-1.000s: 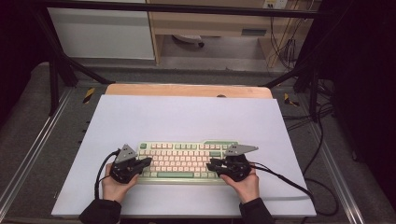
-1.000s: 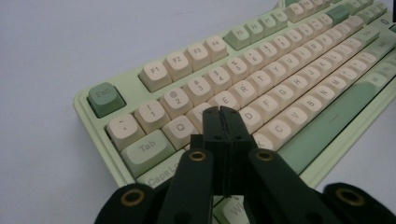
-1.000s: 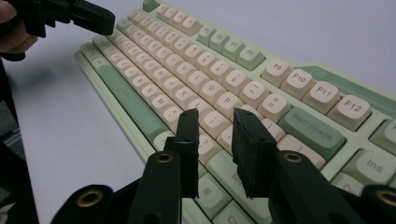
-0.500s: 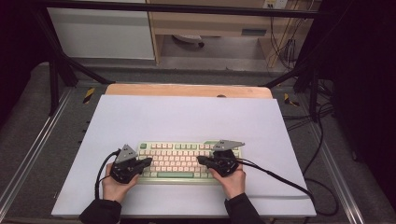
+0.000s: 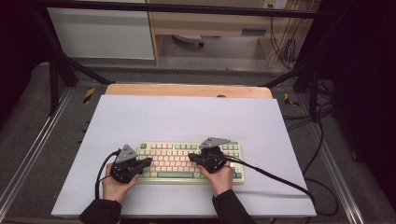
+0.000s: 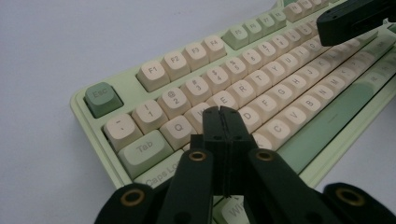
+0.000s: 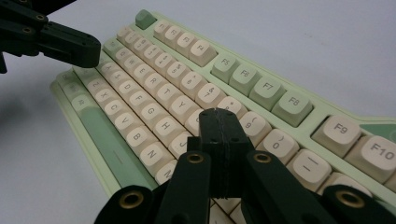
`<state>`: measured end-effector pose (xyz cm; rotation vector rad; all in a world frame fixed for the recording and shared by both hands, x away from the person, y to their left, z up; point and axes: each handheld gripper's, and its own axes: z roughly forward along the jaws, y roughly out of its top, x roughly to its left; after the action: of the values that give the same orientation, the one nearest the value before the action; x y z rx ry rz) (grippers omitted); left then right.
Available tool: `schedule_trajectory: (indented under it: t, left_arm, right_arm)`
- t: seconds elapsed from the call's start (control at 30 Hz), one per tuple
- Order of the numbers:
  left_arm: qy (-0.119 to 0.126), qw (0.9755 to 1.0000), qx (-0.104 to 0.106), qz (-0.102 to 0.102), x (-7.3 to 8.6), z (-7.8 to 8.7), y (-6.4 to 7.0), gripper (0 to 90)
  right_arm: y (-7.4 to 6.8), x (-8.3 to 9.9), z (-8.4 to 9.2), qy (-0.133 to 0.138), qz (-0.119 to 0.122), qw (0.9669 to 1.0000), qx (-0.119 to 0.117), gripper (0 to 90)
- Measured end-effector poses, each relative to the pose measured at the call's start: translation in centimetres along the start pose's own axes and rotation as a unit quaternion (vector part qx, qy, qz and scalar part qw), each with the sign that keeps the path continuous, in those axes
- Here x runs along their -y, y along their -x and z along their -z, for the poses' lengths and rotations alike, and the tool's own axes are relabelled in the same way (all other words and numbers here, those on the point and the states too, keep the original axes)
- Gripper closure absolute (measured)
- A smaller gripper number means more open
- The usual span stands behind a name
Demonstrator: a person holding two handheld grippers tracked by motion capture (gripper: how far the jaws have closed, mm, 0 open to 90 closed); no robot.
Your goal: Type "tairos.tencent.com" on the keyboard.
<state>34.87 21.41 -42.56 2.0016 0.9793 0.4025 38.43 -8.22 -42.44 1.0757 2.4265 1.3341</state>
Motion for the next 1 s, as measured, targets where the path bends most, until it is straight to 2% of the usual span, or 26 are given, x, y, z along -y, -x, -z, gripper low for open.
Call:
schedule_trajectory:
  t: [0.13, 0.4, 0.77, 1.0]
  left_arm:
    - [0.000, 1.0000, 0.000, 0.000, 0.0, 0.0, 0.0, 90.0]
    - [0.000, 1.0000, 0.000, 0.000, 0.0, 0.0, 0.0, 90.0]
    - [0.000, 1.0000, 0.000, -0.001, 0.0, 0.0, 0.0, 90.0]
    - [0.000, 1.0000, 0.000, -0.002, 0.0, 0.0, 0.0, 90.0]
  right_arm:
    - [-0.1, 0.0, -0.6, -0.005, 0.000, 1.0000, 0.007, 90.0]
    - [0.1, 0.2, -1.3, -0.008, 0.001, 1.0000, 0.005, 90.0]
    - [0.1, 0.4, -1.7, -0.011, 0.002, 0.9999, 0.004, 90.0]
    - [0.0, 0.2, -1.3, -0.009, 0.002, 1.0000, 0.002, 90.0]
